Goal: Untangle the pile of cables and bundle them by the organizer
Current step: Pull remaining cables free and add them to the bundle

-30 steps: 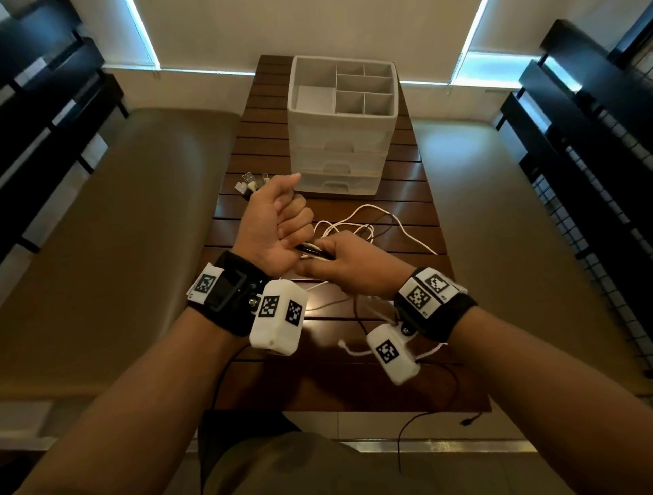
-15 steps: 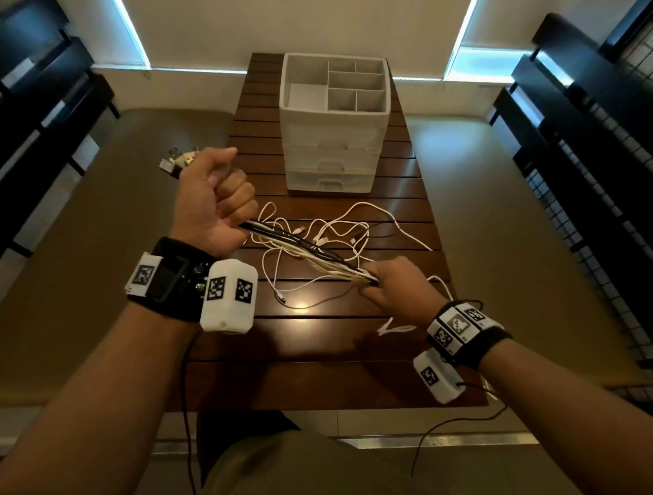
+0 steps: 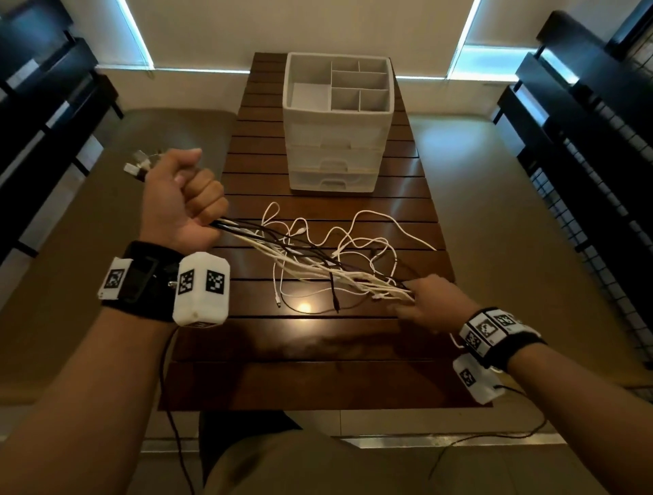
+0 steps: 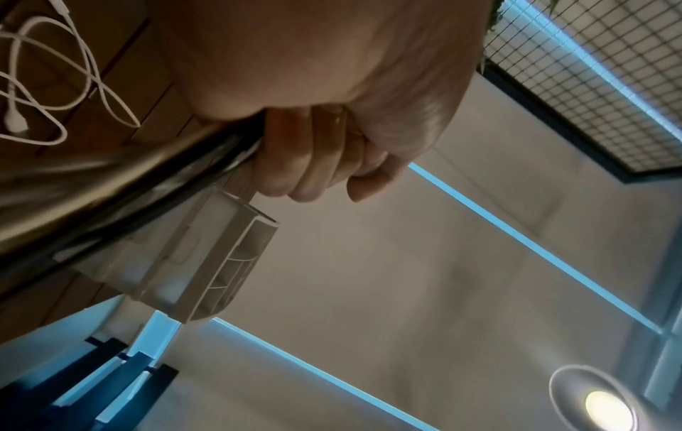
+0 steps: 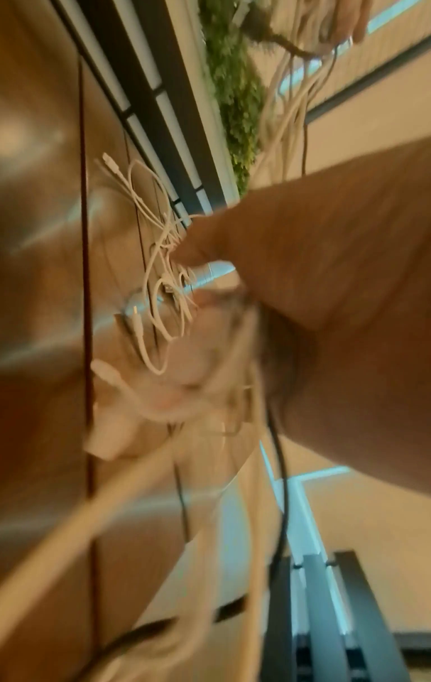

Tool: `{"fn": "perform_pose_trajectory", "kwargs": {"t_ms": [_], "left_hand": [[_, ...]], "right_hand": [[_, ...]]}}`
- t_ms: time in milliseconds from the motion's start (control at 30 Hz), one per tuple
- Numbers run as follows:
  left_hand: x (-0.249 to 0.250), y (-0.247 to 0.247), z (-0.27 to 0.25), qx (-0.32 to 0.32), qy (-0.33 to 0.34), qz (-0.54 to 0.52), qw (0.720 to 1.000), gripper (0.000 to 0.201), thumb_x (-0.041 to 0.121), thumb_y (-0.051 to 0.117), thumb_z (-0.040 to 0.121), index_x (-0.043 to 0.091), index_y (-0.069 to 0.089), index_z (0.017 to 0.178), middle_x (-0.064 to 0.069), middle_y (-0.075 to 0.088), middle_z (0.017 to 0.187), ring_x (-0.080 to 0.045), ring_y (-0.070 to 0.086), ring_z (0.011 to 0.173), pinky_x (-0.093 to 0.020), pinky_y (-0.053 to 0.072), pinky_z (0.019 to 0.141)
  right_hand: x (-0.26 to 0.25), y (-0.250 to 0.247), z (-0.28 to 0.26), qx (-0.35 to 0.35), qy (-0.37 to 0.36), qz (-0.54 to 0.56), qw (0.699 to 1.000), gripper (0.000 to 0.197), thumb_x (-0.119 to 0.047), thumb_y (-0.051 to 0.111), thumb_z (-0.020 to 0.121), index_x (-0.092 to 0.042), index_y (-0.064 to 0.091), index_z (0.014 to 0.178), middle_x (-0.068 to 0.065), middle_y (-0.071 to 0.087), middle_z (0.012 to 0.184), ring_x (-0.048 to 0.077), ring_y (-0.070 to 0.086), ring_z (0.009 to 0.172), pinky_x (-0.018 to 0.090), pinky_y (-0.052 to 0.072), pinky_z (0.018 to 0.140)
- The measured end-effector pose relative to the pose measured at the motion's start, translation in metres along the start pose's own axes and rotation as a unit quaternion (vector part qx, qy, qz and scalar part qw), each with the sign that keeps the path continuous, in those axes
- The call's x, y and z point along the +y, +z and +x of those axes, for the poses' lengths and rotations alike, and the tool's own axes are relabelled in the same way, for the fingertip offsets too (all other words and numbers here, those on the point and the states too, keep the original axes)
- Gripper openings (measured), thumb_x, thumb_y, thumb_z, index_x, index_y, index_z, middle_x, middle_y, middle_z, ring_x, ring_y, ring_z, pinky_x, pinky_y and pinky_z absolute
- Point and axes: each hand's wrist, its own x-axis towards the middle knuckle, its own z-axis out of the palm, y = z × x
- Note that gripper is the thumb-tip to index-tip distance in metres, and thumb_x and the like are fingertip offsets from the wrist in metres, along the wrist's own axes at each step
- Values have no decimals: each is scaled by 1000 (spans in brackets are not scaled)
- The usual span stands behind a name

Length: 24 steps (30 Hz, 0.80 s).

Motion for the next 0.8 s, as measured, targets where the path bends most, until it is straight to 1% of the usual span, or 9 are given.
{"fn": "perform_pose_trajectory", "kwargs": {"t_ms": [100, 167, 233, 300, 333, 433, 500, 633, 800], "left_hand": [[-12, 11, -2, 12, -11, 10, 1000, 58, 24, 47, 105, 24, 32, 48, 9, 17, 43, -8, 13, 34, -21, 12, 31], [-19, 17, -3, 3, -19, 8, 1000, 58, 24, 48, 105, 24, 31, 49, 9, 17, 43, -8, 14, 34, -21, 12, 31], [-23, 22, -3, -13, -27, -4, 1000, 58, 24, 47, 105, 24, 32, 49, 9, 19, 42, -8, 16, 33, -20, 14, 30], [-25, 28, -5, -27, -32, -6, 999, 58, 24, 47, 105, 24, 33, 49, 9, 20, 42, -7, 17, 32, -20, 15, 30], [-26, 30, -7, -33, -33, -2, 999, 58, 24, 46, 106, 24, 33, 49, 9, 20, 42, -7, 17, 32, -20, 15, 30], [-27, 32, -14, -43, -38, 4, 998, 58, 23, 45, 106, 24, 32, 50, 10, 20, 42, -6, 17, 31, -19, 15, 29], [-28, 31, -15, -40, -37, 8, 998, 58, 23, 45, 106, 24, 32, 49, 10, 20, 41, -6, 17, 31, -19, 14, 29], [-32, 28, -15, -32, -39, 8, 999, 58, 23, 44, 106, 24, 33, 49, 10, 20, 42, -5, 18, 31, -19, 15, 28], [-37, 29, -12, -24, -45, 6, 999, 57, 22, 45, 106, 24, 31, 51, 10, 19, 42, -5, 17, 31, -19, 15, 28]], "right_hand": [[-16, -20, -5, -66, -57, 111, 990, 78, -76, 76, 72, -24, 57, 127, -8, 62, 122, 10, 63, 105, 32, 57, 89], [-30, -37, -6, -31, -91, 162, 982, 102, -82, 74, 66, -25, 47, 146, -12, 53, 136, 6, 55, 121, 29, 52, 99], [-37, -53, 4, 60, -108, 188, 974, 85, -72, 72, 78, -23, 51, 144, -11, 57, 131, 5, 57, 116, 26, 50, 96], [-29, -60, 29, 155, -90, 171, 969, 54, -54, 69, 93, -18, 60, 133, -4, 63, 121, 12, 63, 107, 30, 52, 90], [-22, -59, 42, 169, -69, 139, 973, 44, -45, 68, 96, -16, 62, 129, 1, 63, 119, 18, 64, 106, 33, 51, 89], [-2, -33, 72, 70, -36, 22, 997, 34, -18, 67, 96, -21, 65, 129, 9, 54, 123, 30, 63, 107, 37, 51, 88], [4, -6, 82, 28, -28, -28, 999, 33, -11, 63, 95, -28, 67, 123, 7, 50, 120, 32, 65, 100, 41, 55, 84], [6, 18, 95, 13, -37, -44, 998, 26, -17, 71, 90, -31, 70, 112, 2, 58, 118, 29, 63, 104, 41, 56, 84], [0, 13, 97, 22, -35, -1, 999, 14, -17, 62, 93, -23, 75, 90, -3, 68, 91, 24, 69, 90, 41, 58, 81]]}}
